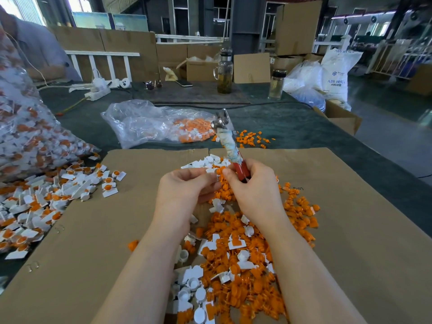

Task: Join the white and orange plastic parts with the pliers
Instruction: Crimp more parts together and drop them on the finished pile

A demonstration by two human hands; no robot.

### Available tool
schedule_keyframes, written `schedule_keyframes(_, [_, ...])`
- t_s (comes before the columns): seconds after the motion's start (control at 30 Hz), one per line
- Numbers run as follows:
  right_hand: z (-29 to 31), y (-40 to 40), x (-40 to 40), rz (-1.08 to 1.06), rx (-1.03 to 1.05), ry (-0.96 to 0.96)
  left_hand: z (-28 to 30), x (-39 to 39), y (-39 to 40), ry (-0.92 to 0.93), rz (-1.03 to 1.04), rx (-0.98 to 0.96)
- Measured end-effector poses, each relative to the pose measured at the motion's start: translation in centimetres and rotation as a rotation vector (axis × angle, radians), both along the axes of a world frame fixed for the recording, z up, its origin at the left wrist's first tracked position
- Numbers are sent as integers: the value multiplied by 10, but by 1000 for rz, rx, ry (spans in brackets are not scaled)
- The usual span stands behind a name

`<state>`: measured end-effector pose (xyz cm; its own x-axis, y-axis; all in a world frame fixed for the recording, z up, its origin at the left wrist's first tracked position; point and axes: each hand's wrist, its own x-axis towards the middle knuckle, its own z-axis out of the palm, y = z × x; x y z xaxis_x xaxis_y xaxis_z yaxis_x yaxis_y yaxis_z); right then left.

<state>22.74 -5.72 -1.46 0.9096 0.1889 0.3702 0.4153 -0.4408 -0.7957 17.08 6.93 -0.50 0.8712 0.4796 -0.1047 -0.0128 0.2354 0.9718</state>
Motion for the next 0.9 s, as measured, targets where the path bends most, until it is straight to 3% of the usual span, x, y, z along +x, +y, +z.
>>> schedule_keyframes(0.3, [-1,4,-4,-67,-46,-146,1,-1,-5,-47,1,16])
schedule_keyframes(0.67, [2,3,-4,-41,-12,-126,0,-1,-12,-89,111,269])
schedule_keyframes(0.9, [1,2,-2,-9,-13,-88,2,-1,-14,-99,147,287])
